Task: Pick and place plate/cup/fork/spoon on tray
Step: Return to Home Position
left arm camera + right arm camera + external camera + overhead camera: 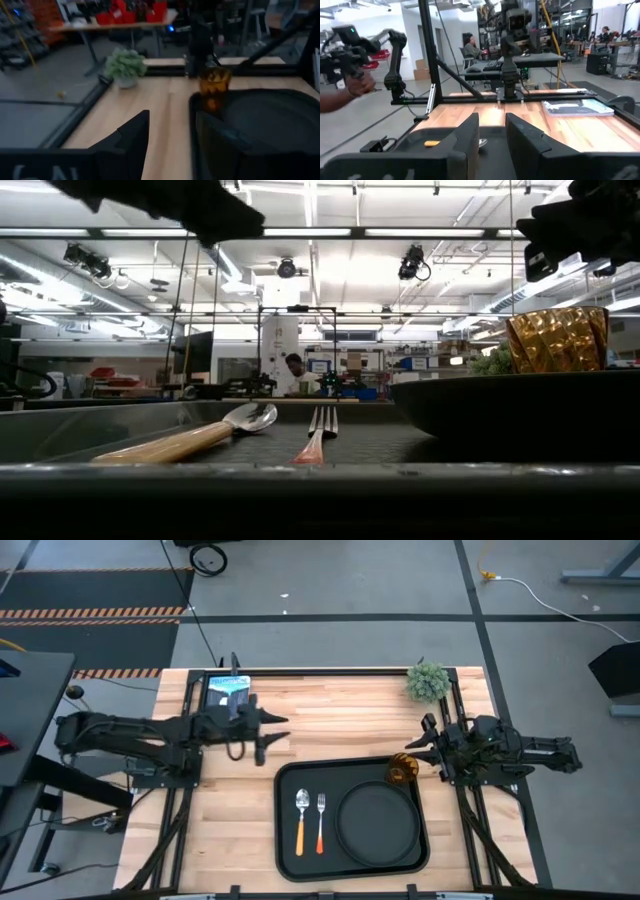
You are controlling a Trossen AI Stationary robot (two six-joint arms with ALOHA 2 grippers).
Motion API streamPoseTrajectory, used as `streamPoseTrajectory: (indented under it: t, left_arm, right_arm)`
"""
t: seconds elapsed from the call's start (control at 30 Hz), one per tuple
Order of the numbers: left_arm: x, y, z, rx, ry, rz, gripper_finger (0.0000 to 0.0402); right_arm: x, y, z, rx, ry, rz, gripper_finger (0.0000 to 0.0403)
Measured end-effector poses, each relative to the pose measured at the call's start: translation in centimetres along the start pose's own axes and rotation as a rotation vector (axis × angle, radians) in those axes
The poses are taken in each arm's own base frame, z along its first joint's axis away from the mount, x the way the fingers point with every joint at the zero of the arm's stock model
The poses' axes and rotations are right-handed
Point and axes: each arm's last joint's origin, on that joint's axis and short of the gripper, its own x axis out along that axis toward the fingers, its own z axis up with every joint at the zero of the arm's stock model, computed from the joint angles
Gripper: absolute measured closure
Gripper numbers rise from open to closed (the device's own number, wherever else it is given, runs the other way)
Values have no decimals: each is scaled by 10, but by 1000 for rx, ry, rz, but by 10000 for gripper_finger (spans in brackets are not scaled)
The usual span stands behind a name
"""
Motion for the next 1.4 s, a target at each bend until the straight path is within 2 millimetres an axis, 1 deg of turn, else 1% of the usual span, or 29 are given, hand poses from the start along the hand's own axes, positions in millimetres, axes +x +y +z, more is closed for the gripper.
streamPoseTrajectory:
  t: [0.2,0.47,0.57,0.73,1.0,1.1,1.27,1.4]
  left_arm:
    - [-28,10,-23,64,-67,45,230]
    - [-58,13,-53,41,-187,110,230]
    - [-65,13,-63,26,-199,110,230]
    - [-78,14,-73,-24,-246,109,230]
    - [-99,15,-87,-148,-386,98,230]
    - [-105,15,-92,-176,-435,68,230]
    - [-110,13,-101,-214,-457,-19,230]
    - [-109,10,-106,-227,-433,-96,230]
  right_arm:
    - [-1,-1,1,40,-12,-35,300]
    - [-1,-5,1,66,-29,-164,300]
    - [-1,-6,2,85,-45,-227,300]
    - [-2,-9,3,118,-73,-330,300]
    - [-2,-9,3,118,-73,-334,300]
    - [-2,-9,3,118,-73,-334,300]
    - [-2,-9,3,118,-73,-334,300]
    - [-2,-9,3,118,-73,-333,300]
